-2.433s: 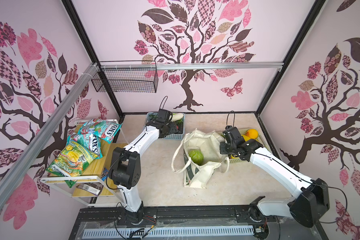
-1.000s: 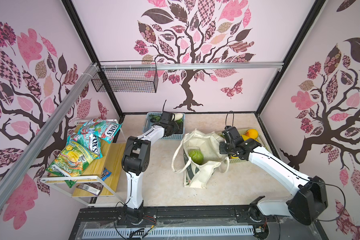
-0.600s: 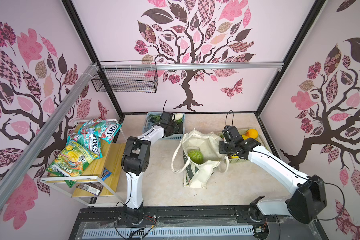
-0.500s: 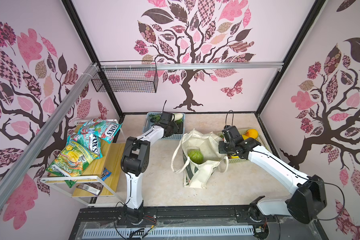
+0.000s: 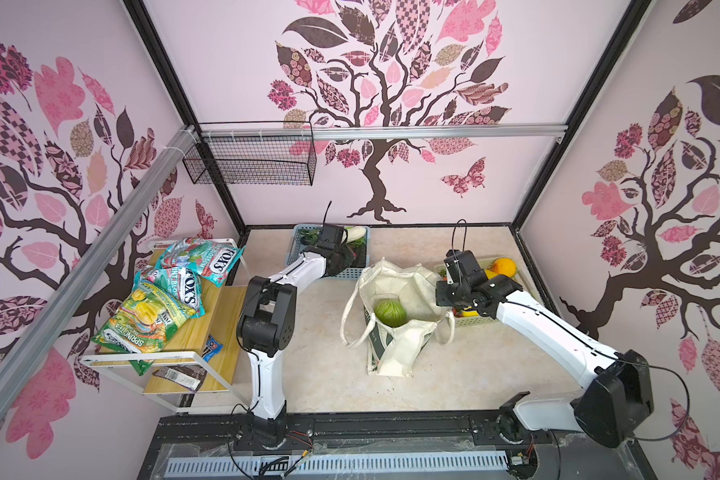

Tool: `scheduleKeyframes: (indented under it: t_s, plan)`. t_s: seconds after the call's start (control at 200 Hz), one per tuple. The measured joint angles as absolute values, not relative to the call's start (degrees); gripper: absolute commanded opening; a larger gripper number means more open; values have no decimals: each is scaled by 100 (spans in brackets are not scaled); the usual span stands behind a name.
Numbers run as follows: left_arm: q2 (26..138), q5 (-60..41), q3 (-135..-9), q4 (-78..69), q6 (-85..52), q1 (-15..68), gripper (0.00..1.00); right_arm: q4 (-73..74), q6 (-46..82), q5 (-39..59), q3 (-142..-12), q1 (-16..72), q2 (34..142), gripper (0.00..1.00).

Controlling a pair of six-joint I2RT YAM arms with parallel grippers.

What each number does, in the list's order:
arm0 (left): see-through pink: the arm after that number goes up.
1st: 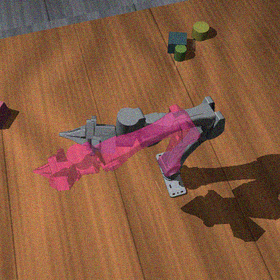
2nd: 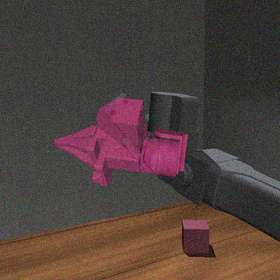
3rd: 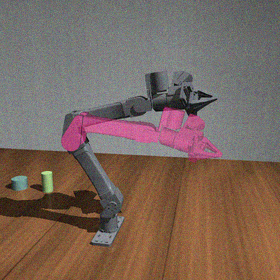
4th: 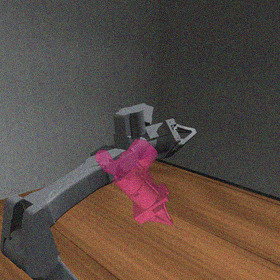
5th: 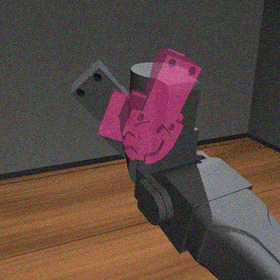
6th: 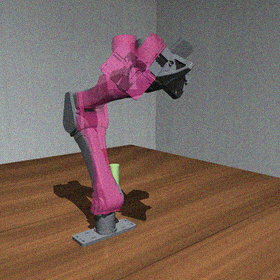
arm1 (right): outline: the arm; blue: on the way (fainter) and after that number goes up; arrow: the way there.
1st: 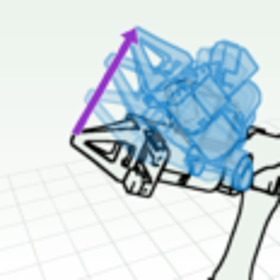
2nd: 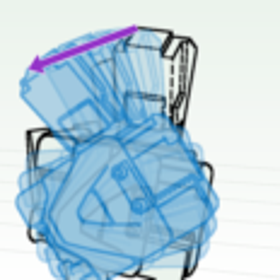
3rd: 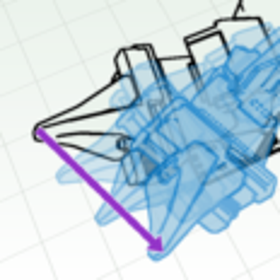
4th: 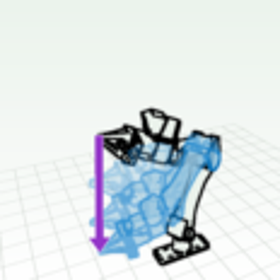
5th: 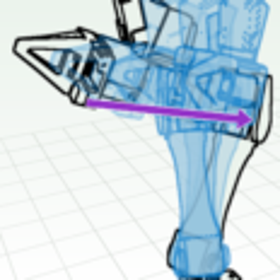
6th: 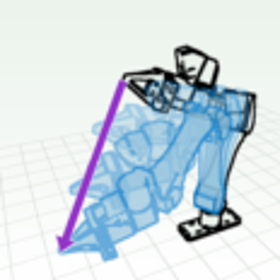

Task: Place the food into the grocery bag and tie it
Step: 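Lower the left gripper onto the green bean in the blue basket and close, then lift the green bean and carry it with the left gripper over the bag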

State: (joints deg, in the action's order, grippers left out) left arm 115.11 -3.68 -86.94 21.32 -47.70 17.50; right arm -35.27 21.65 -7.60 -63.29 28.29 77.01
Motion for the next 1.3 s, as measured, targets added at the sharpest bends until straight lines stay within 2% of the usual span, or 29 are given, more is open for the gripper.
scheduleKeyframes:
  t_s: [0.265,1.055,1.3]
  plan:
    - [11041,-311,-8346,2191,-4755,1750,0,-3415,2167,-613,-6329,2829,7701,0]
    - [9365,-379,-7426,2196,-4619,1734,0,-3269,2169,-366,-6333,2832,7701,0]
    - [8919,-683,-7347,2198,-4567,1734,2,-3203,2196,-325,-6337,2853,7701,0]
